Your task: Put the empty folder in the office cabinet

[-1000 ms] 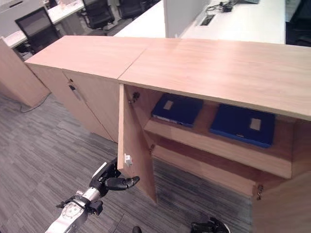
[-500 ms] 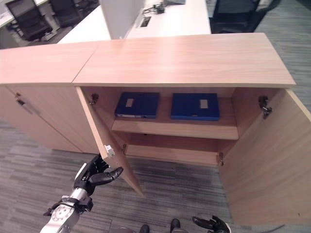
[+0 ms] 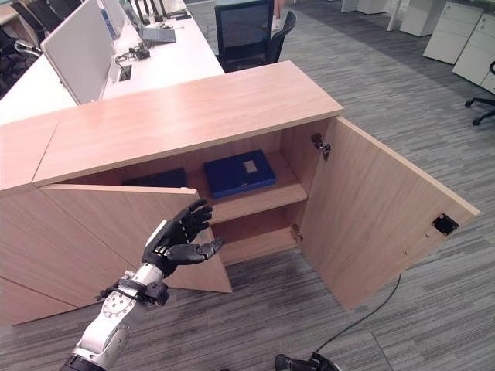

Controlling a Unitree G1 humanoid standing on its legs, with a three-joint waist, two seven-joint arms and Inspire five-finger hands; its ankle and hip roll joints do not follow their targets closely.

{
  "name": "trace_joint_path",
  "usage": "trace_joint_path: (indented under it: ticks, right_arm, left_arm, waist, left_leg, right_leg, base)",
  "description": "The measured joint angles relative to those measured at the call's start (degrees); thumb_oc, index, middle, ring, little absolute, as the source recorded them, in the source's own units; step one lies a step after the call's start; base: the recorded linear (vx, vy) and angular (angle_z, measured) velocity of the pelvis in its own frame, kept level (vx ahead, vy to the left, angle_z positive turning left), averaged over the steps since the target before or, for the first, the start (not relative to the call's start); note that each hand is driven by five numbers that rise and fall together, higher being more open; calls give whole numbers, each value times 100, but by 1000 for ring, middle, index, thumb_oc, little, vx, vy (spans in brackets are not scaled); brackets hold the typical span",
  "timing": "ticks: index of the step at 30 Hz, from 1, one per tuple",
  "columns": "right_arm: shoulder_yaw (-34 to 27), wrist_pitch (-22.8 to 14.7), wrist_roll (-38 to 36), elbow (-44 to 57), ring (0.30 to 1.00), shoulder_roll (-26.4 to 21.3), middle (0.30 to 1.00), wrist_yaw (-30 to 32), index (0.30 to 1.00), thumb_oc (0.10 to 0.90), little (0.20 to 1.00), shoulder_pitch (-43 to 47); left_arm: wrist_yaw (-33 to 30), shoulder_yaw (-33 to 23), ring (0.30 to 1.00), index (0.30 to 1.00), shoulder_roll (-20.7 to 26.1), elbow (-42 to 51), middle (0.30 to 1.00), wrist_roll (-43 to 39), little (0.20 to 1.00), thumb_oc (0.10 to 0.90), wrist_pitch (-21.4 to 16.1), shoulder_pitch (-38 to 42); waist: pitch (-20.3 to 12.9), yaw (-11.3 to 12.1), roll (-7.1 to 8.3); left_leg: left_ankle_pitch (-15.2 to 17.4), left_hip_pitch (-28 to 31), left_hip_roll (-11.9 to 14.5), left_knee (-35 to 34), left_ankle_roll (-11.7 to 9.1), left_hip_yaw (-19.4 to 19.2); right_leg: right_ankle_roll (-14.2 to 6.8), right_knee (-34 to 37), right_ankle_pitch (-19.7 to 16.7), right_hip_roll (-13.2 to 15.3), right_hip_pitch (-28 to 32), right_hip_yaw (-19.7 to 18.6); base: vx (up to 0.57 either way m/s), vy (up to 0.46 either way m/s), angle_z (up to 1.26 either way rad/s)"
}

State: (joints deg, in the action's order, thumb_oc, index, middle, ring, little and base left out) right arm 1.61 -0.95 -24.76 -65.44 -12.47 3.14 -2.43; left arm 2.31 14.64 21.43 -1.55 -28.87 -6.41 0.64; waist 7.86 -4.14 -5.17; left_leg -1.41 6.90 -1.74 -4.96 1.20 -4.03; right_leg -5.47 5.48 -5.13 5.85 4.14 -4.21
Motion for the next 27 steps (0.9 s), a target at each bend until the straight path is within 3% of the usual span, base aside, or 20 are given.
trace_joint_path:
  ticks: [3, 6, 8, 11, 13, 17, 20, 24, 27]
  right_arm:
    - [0, 7, 7, -3, 900, -35, 900, -7, 900, 800, 900, -45]
    - [5, 16, 53, -2, 900, -10, 900, -21, 900, 800, 900, -130]
    - [-11, 20, 53, -9, 900, -5, 900, -36, 900, 800, 900, -176]
    - [-27, 26, 47, -4, 900, -18, 900, -75, 900, 800, 900, -210]
    - [-28, 26, 42, -1, 900, -23, 900, -99, 900, 800, 900, -296]
    - [-28, 46, 30, -7, 900, -27, 900, -200, 900, 800, 900, -465]
    - [-24, 53, -12, 2, 900, -11, 900, -222, 900, 800, 900, -362]
    - [2, 5, -25, 4, 900, 52, 900, -285, 900, 800, 900, -367]
    - [68, 3, -78, 3, 900, 65, 900, -300, 900, 800, 900, -326]
  left_arm:
    - [-144, -261, 900, 900, 14, -18, 900, 97, 900, 800, -6, -17]
    - [-226, -401, 900, 900, 101, -286, 900, 371, 900, 800, -30, 109]
    - [-351, -477, 900, 900, 224, -715, 900, 585, 900, 800, -133, 285]
    - [-618, -677, 900, 900, 489, -1898, 900, 731, 900, 800, -192, 1152]
    - [-735, -763, 900, 900, 544, -1995, 900, 741, 900, 800, -205, 1191]
    - [-695, -764, 900, 900, 1145, -2831, 900, 843, 900, 800, -259, 1734]
    - [-705, -500, 900, 900, 1391, -3683, 900, 670, 900, 800, -282, 2496]
    - [-689, -317, 900, 900, 1584, -4521, 900, 660, 900, 800, -346, 3047]
    - [-715, -301, 900, 900, 1662, -5021, 900, 652, 900, 800, -358, 3374]
  waist:
    - [-103, 4, -43]
    - [-216, -11, 19]
    - [-258, -42, 94]
    - [-341, -75, 230]
    - [-367, -123, 313]
    - [-431, -204, 545]
    - [-479, -216, 687]
    - [-533, -368, 831]
    - [-570, -357, 901]
  left_leg:
    - [-14, -35, 21, 1, 3, -51]
    - [-33, -64, 38, 1, 32, -83]
    - [-36, -48, 48, 1, 33, -169]
    - [-37, -65, 59, -1, 30, -193]
    - [-36, -72, 52, -1, 29, -195]
    - [8, -107, 53, -3, -9, -278]
    - [-42, -200, 43, -2, 55, -397]
    - [-15, -175, 41, -3, 29, -535]
    - [8, -190, 60, -3, 5, -711]
  right_leg:
    - [26, 0, 2, -24, -89, -27]
    - [11, 0, -18, -41, -130, -35]
    - [52, 0, -61, -57, -142, -96]
    - [47, 0, -73, -63, -153, -114]
    - [49, 0, -77, -61, -161, -118]
    - [-5, -1, -34, -55, -244, -169]
    - [9, -20, -141, -36, -350, -247]
    - [-34, -2, -93, -46, -411, -326]
    - [-65, -3, -102, -21, -530, -299]
  base:
    - [29, 8, -8]
    - [33, 18, -8]
    - [43, 47, -14]
    - [34, 56, -6]
    - [44, 81, -2]
    - [36, 90, -7]
    - [41, 95, -17]
    - [21, 67, -17]
    - [-16, 43, -31]
